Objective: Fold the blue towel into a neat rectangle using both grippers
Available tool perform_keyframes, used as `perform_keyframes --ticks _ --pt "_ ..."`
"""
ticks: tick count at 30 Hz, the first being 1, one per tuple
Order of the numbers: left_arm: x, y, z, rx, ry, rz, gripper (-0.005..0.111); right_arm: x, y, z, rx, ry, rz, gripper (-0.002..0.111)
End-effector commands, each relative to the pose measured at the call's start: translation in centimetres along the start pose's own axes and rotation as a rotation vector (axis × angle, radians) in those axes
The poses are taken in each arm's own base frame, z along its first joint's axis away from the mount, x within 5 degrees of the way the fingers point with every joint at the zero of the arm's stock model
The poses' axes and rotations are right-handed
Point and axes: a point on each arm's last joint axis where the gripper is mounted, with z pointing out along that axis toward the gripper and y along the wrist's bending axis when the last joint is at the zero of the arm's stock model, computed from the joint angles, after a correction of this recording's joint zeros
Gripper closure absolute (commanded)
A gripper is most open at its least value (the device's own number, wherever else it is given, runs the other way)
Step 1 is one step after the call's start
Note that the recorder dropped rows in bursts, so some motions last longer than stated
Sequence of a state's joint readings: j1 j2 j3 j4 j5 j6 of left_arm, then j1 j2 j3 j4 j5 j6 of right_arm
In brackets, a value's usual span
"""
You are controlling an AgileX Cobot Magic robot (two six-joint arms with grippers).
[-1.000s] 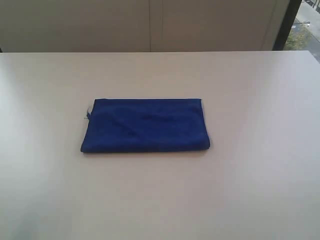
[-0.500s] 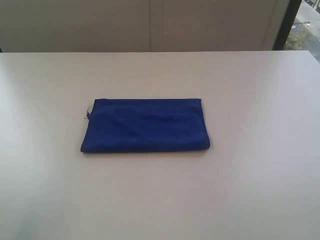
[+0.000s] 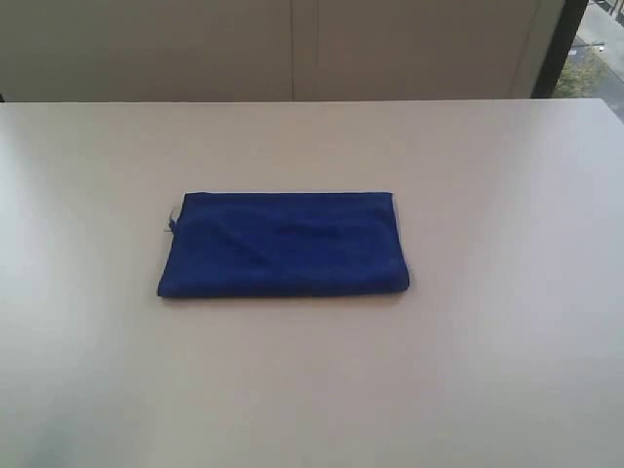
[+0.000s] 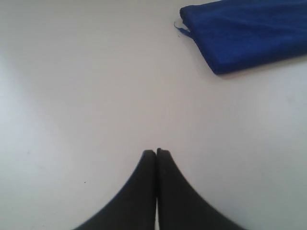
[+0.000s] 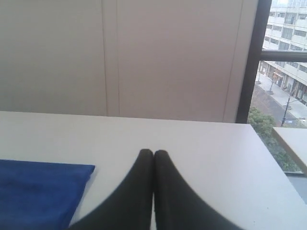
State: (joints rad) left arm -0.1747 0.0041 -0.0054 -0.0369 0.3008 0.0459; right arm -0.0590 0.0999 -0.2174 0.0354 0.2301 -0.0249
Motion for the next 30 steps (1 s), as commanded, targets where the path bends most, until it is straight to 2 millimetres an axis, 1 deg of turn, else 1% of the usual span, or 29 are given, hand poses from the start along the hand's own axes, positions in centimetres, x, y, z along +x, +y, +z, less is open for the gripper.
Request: perform_keyframes --ticks 1,7,13,21,27,30 --pt "0.1 0.0 0.1 0.0 -0.002 -0.009 0.107 1.5 -0.1 -0.1 0.009 0.007 -0.006 0.108" --pt "0.1 0.0 0.1 0.0 -0.002 -0.009 0.107 3.4 -0.1 -0.3 0.009 0.011 -0.006 0.108" --pt "0.1 0.0 0.1 0.0 -0.002 -0.009 0.107 4.8 -0.1 0.0 0.009 0.053 -0.006 0.108" --pt "0.1 0.0 0.1 0.0 -0.002 -0.009 0.107 5.7 -0.1 0.0 0.008 0.123 -0.007 0.108" --pt "0.1 0.0 0.1 0.0 -0.002 -0.009 0.107 6.6 -0.1 -0.2 0.006 0.226 -0.007 0.108" --pt "0.1 0.0 0.1 0.0 -0.002 -0.009 0.107 6.7 -0.1 -0.2 0.006 0.236 -0.006 0.108"
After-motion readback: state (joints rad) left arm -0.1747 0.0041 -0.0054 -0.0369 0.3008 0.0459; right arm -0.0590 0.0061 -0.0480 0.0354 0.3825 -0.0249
